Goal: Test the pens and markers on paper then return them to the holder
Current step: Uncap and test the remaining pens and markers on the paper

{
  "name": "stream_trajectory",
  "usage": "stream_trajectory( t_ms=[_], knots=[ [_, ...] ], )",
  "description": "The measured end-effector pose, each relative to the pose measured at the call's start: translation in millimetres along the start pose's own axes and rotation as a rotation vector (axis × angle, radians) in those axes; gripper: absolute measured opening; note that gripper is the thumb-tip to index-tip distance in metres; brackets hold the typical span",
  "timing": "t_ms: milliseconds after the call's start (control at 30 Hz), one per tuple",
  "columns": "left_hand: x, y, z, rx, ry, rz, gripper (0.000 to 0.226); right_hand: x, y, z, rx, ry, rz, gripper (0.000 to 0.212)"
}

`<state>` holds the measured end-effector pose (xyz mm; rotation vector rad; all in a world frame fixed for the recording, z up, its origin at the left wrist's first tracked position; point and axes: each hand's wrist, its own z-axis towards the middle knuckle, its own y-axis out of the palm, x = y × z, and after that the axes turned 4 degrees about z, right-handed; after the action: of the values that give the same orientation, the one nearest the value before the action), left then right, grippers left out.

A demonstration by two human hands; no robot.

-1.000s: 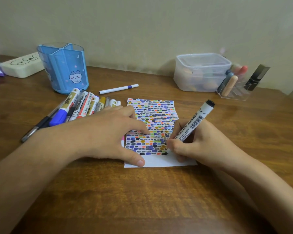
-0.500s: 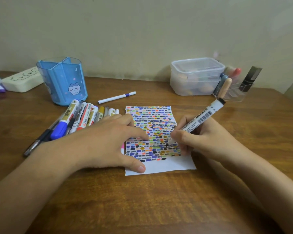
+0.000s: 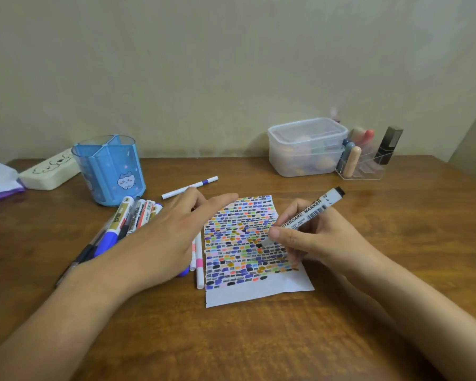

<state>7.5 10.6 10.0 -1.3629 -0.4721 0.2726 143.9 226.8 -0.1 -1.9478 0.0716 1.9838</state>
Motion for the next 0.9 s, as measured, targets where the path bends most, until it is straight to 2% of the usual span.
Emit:
stream_trajectory(
  t_ms=[67, 133, 300, 533, 633, 700, 800, 900],
  knots=[
    [-0.8, 1.7, 0.9, 0.041, 0.013, 0.034, 0.108, -1.0, -0.2, -0.3, 0.007, 0.004, -0.003, 0.024],
    [-1.4, 2.3, 1.9, 0.104, 0.028, 0.036, 0.108, -2.0, 0.9, -0.8, 0.023, 0.002, 0.010, 0.015],
    [1.4, -1.6, 1.4, 0.170, 0.035, -0.089, 0.085, -4.1, 2.7, -0.2, 0.095, 0.028, 0.083, 0.014],
    [5.1, -2.3, 1.8, 0.176, 0.003, -0.069, 0.069, -7.9, 0.2, -3.1, 0.088, -0.077, 0.042, 0.017],
    [6.6, -2.3, 1.8, 0.179, -0.018, -0.073, 0.041, -8.1, 1.3, -5.0, 0.091, -0.075, 0.092, 0.011],
    [6.1, -2.1, 1.5, 0.172, -0.020, -0.062, 0.025, -8.2, 2.9, -5.2, 0.112, -0.054, 0.156, 0.016],
    [6.4, -1.6, 1.8, 0.180, 0.000, -0.084, 0.021, -9.8, 4.2, -5.8, 0.096, -0.046, 0.176, 0.013],
    [7.6, -1.1, 2.0, 0.185, -0.018, -0.112, 0.020, -11.7, 6.9, -7.8, 0.054, -0.052, 0.173, 0.027]
  ],
)
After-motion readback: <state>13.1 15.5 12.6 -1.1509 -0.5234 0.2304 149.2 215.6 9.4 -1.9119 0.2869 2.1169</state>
